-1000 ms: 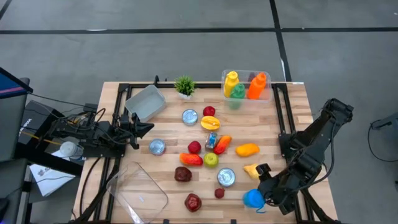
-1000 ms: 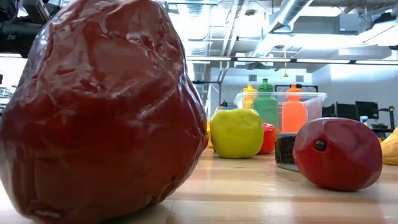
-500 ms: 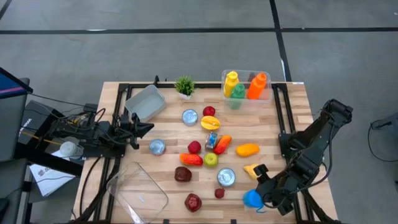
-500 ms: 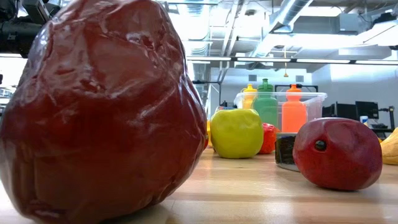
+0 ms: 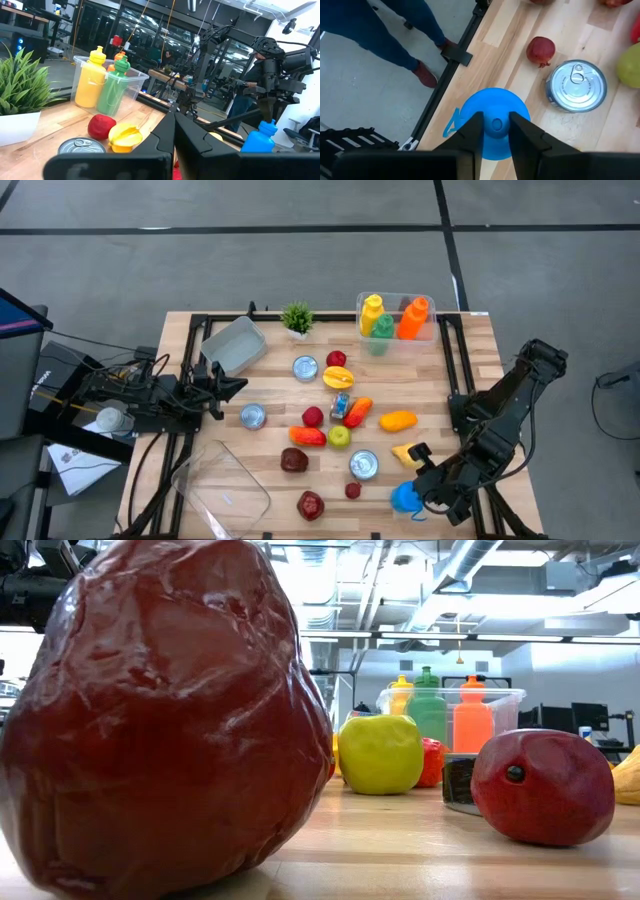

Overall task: Pick & Place Food Item
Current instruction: Put the blue tumbler into the top transparent bin

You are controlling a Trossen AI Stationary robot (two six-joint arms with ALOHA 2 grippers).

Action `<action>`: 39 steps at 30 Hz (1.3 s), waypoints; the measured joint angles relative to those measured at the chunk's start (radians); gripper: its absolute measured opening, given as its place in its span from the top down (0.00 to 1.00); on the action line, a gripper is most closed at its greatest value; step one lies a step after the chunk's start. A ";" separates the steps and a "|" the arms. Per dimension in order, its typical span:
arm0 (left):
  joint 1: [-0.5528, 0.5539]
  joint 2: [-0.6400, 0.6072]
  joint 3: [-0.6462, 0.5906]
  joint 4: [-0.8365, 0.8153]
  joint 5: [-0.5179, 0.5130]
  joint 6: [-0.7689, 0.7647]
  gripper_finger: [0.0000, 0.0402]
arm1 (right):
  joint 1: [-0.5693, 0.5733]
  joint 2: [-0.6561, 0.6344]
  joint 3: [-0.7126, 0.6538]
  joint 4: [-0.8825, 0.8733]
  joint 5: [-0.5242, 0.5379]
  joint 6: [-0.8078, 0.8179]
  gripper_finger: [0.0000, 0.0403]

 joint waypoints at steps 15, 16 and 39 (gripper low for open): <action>0.000 0.000 0.000 0.000 0.000 0.000 1.00 | -0.017 -0.078 -0.005 -0.016 0.062 0.080 0.84; 0.000 0.000 0.000 0.000 0.000 0.000 1.00 | -0.025 -0.099 -0.005 -0.019 0.067 0.082 0.84; 0.000 0.000 0.000 0.000 0.000 0.000 1.00 | -0.734 -0.540 0.075 -0.098 0.355 -0.036 0.84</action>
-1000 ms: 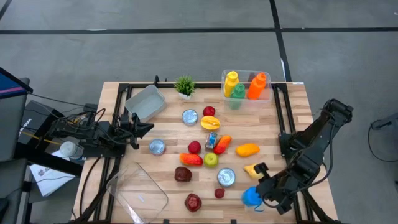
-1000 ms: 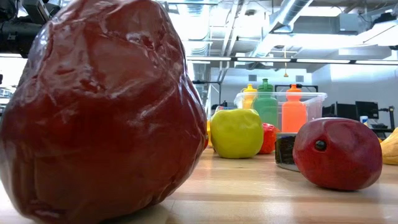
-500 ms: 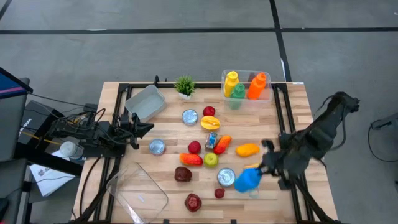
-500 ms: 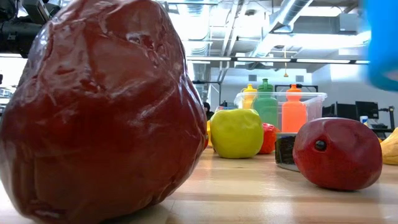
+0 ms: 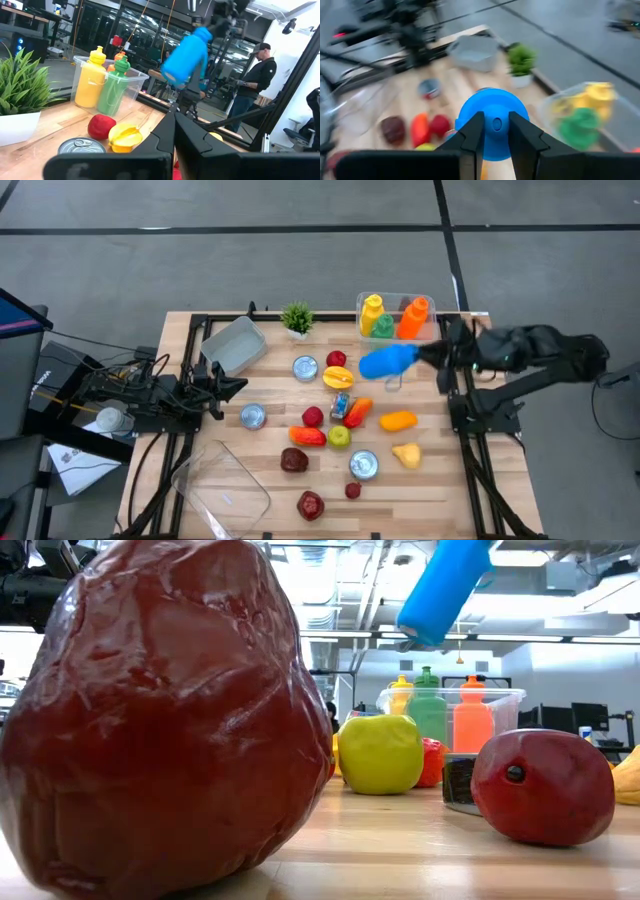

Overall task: Pick & Place Food Item
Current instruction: Put the blue tumbler into the top transparent bin

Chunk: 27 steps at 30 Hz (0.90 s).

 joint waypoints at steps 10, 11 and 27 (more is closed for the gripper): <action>0.000 0.000 0.000 0.000 0.000 0.000 1.00 | -0.368 0.118 0.227 -0.221 0.002 -0.007 0.84; 0.000 0.000 0.000 0.000 0.000 0.000 1.00 | -0.402 0.133 0.245 -0.242 0.002 -0.001 0.84; 0.000 0.000 0.000 0.000 0.000 0.000 1.00 | -0.777 0.387 0.299 -0.284 -0.160 -0.089 0.84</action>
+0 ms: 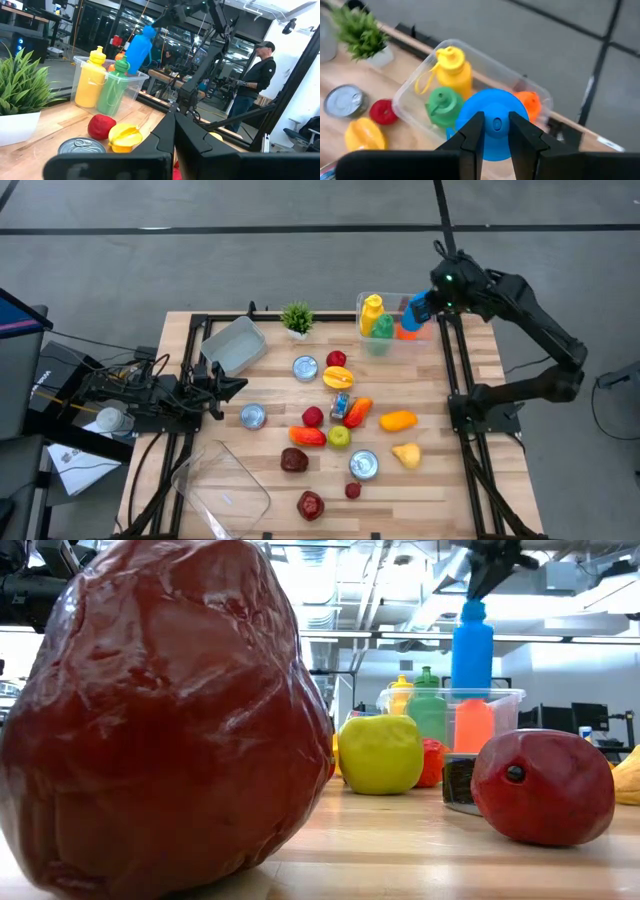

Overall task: Pick & Place Food Item
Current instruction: Put the blue tumbler into the top transparent bin

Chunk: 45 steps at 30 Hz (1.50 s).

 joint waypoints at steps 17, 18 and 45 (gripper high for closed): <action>0.000 0.000 0.000 0.000 0.000 0.000 1.00 | -0.040 0.103 -0.012 -0.030 -0.036 -0.041 0.84; 0.000 0.000 0.000 0.000 0.000 0.000 1.00 | -0.047 0.099 -0.020 -0.030 -0.038 -0.041 0.84; 0.000 0.000 0.000 0.000 0.000 0.000 1.00 | -0.247 0.066 -0.379 0.289 -0.257 -0.100 0.84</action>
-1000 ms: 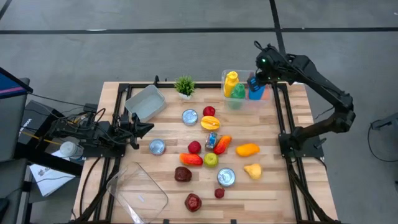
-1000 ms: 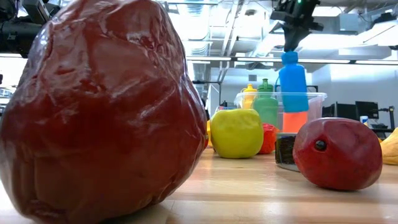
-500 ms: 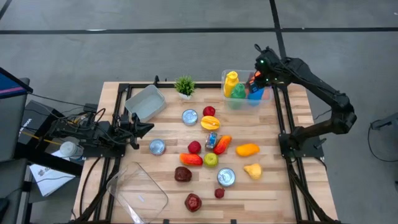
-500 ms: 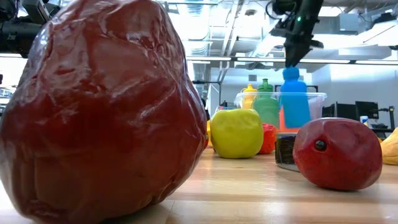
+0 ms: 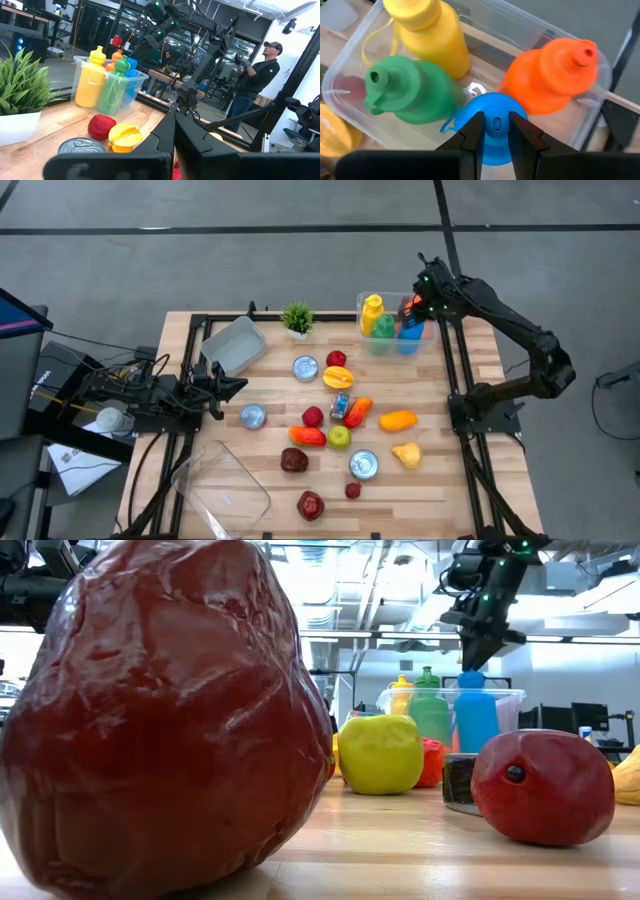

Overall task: Pick & Place Food Item
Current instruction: Put the blue tumbler into the top transparent bin

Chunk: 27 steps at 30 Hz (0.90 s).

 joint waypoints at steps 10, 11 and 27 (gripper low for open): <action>0.000 0.000 0.000 0.000 0.000 0.000 1.00 | 0.001 -0.051 -0.082 0.063 -0.014 -0.017 0.84; 0.000 0.000 0.000 0.000 0.000 0.000 1.00 | 0.001 -0.051 -0.082 0.063 -0.014 -0.027 0.84; 0.000 0.000 0.000 0.000 0.000 0.000 1.00 | 0.002 -0.077 -0.085 0.083 -0.013 -0.044 0.59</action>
